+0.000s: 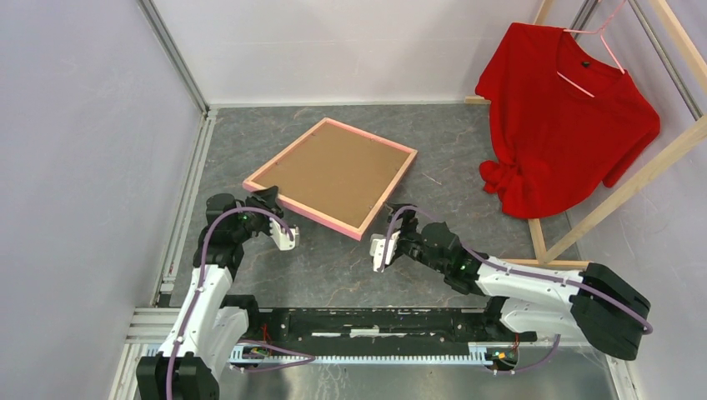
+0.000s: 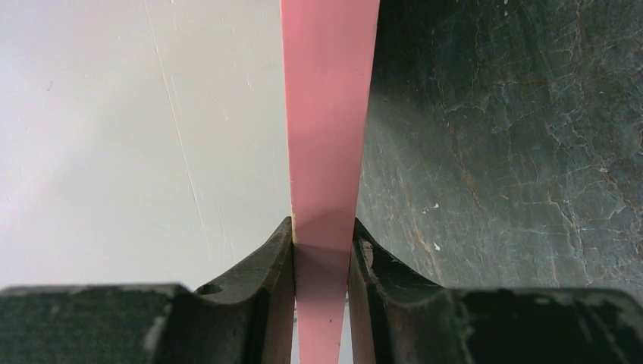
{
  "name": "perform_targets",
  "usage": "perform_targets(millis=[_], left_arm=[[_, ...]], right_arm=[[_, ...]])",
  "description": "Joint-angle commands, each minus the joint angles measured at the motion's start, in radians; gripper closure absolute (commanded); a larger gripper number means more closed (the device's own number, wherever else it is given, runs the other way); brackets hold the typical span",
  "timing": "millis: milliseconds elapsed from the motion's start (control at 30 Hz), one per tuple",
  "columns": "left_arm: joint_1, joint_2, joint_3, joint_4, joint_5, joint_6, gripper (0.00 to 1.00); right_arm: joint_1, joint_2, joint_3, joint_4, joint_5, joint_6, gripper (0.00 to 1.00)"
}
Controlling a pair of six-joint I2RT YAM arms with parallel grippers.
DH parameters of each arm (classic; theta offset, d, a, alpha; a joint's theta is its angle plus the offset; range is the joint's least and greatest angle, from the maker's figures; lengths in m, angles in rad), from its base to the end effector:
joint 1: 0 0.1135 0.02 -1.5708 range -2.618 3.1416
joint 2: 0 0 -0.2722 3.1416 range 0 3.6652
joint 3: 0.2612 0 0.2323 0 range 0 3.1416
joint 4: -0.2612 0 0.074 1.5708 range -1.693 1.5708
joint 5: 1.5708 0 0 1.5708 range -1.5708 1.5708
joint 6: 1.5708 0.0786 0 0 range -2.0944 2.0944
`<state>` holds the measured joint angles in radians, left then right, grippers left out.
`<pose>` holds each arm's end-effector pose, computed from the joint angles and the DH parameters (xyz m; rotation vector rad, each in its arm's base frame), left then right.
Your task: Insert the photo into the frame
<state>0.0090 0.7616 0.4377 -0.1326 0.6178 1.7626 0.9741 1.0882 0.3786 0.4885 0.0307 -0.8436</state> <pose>0.1792 -0.0439 0.2259 1.7378 0.9443 0.5442 0.1435 0.2070 0.2204 -1.4001 1.1189 0.0660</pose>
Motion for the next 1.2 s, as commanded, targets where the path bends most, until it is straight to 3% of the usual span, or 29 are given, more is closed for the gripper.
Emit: perform_targets(millis=[0, 133, 267, 433, 667, 733, 833, 867, 1000, 1067, 1167], left_arm=[[0.003, 0.006, 0.067, 0.055, -0.018, -0.037, 0.81], [0.003, 0.015, 0.077, 0.056, -0.021, -0.038, 0.81], [0.003, 0.021, 0.088, 0.054, -0.026, -0.04, 0.81], [0.003, 0.021, 0.09, 0.053, -0.033, -0.037, 0.81], [0.003, 0.022, 0.095, 0.044, -0.032, -0.025, 0.78], [0.003, 0.021, 0.106, 0.036, -0.034, -0.035, 0.63], [0.003, 0.028, 0.138, 0.056, -0.037, -0.113, 0.12], [0.002, 0.031, 0.157, 0.072, -0.037, -0.169, 0.02], [0.003, 0.092, 0.322, 0.113, -0.087, -0.486, 0.0], [0.003, 0.141, 0.448, 0.092, -0.129, -0.69, 0.0], [0.021, 0.191, 0.628, 0.057, -0.132, -0.878, 0.0]], right_arm=[[0.044, 0.064, 0.044, 0.091, 0.0, -0.078, 0.02], [0.09, 0.136, 0.067, 0.179, 0.033, -0.101, 0.03], [0.13, 0.198, 0.077, 0.299, 0.127, -0.145, 0.12], [0.136, 0.225, 0.081, 0.429, 0.193, -0.144, 0.3], [0.136, 0.253, 0.202, 0.302, 0.126, -0.101, 0.71], [0.137, 0.249, 0.232, 0.265, 0.116, -0.082, 0.82], [0.136, 0.221, 0.244, 0.26, 0.112, -0.053, 0.87], [0.136, 0.208, 0.25, 0.264, 0.117, -0.037, 0.88], [0.136, 0.163, 0.303, 0.259, 0.12, 0.045, 0.89], [0.136, 0.155, 0.359, 0.219, 0.134, 0.089, 0.94], [0.135, 0.149, 0.47, 0.111, 0.171, 0.172, 1.0]])
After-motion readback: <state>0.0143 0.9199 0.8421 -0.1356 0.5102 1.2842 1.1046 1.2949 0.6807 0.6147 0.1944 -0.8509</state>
